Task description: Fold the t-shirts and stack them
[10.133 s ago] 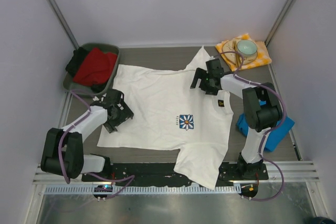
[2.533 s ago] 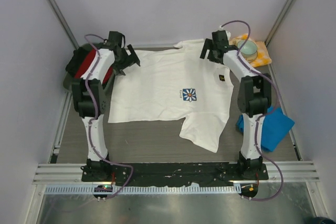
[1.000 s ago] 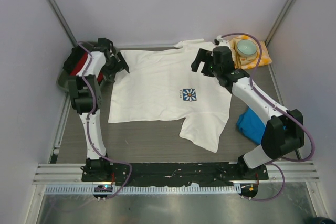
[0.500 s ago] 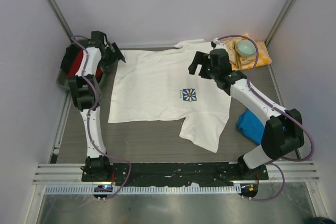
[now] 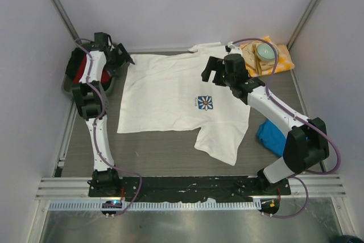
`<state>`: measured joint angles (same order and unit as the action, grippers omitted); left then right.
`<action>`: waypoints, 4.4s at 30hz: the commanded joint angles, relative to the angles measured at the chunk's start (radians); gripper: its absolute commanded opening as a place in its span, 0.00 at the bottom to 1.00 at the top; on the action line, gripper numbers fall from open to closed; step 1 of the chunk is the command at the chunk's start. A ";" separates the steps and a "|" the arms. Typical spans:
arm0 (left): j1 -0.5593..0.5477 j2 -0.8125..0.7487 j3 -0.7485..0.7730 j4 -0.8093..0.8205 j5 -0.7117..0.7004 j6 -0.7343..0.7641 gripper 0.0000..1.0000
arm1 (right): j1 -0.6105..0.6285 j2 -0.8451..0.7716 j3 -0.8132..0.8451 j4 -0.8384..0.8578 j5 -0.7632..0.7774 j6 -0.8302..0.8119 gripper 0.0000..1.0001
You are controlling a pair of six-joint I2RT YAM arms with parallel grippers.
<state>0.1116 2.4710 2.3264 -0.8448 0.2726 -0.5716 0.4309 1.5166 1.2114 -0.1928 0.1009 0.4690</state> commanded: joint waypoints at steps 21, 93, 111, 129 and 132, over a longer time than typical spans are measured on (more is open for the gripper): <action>-0.029 -1.290 -1.349 0.053 -0.326 -0.131 0.88 | 0.078 -0.384 -0.239 -0.388 0.158 0.088 0.98; -0.101 -0.856 -1.543 0.360 -0.358 -0.401 0.50 | 0.088 -0.476 -0.326 -0.415 -0.033 0.037 0.96; -0.132 -1.069 -1.635 0.319 -0.391 -0.416 0.00 | 0.088 -0.440 -0.398 -0.462 0.060 0.121 0.95; -0.059 -1.137 -1.697 0.400 -0.369 -0.412 0.00 | 0.091 -0.551 -0.581 -0.670 -0.053 0.319 0.92; -0.058 -1.113 -1.694 0.421 -0.354 -0.424 0.00 | 0.089 -0.578 -0.599 -0.717 -0.068 0.342 0.92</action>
<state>0.0452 1.3270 0.6334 -0.4774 -0.0940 -0.9867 0.5152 0.9867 0.6209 -0.8288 0.0643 0.7490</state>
